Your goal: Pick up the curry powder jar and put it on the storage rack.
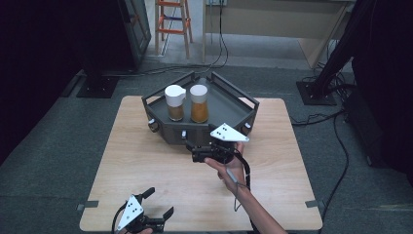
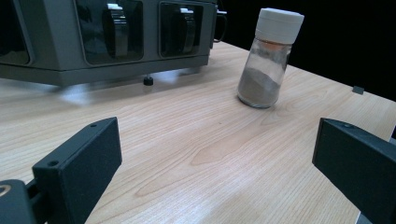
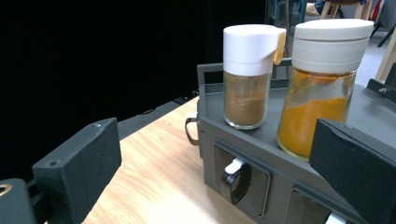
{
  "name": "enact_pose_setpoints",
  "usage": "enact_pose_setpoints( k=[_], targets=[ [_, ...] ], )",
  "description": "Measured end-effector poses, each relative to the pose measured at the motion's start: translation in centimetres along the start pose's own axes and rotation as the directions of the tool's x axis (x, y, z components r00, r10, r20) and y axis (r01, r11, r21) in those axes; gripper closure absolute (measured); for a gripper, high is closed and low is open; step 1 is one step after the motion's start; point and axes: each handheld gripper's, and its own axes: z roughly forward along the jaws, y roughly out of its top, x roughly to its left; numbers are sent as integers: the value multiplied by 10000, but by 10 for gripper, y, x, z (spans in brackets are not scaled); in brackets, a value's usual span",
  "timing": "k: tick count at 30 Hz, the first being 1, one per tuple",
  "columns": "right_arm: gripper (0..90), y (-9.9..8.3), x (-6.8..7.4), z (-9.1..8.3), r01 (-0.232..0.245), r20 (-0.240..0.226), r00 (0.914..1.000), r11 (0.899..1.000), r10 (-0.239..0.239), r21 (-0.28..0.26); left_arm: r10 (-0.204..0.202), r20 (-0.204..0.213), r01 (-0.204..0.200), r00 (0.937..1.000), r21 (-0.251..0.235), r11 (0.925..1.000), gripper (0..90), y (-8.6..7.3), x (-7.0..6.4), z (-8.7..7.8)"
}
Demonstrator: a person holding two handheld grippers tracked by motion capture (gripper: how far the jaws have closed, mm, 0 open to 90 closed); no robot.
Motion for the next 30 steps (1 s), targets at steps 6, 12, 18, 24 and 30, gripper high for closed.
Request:
enact_pose_setpoints(
  k=[6,12,18,24,30],
  targets=[
    [21,-7,4,-8,158,-235,9996,9999,-159,-61,-14,-12,14,10000,-51,10000,12,0,0,0],
    [21,-14,11,-16,435,-492,9978,9990,-441,-138,11,-3,-11,10000,-29,10000,12,0,0,0],
    [21,-20,14,-22,382,-769,9963,9991,-395,-171,-38,6,38,10000,-63,10000,12,-1,0,0],
    [21,-29,19,-30,509,-948,9941,9986,-520,-149,-13,1,13,10000,-6,10000,12,0,1,0],
    [21,-39,22,-37,578,-1092,9923,9983,-587,-113,-28,-7,28,10000,-17,10000,12,0,1,0]
  ],
)
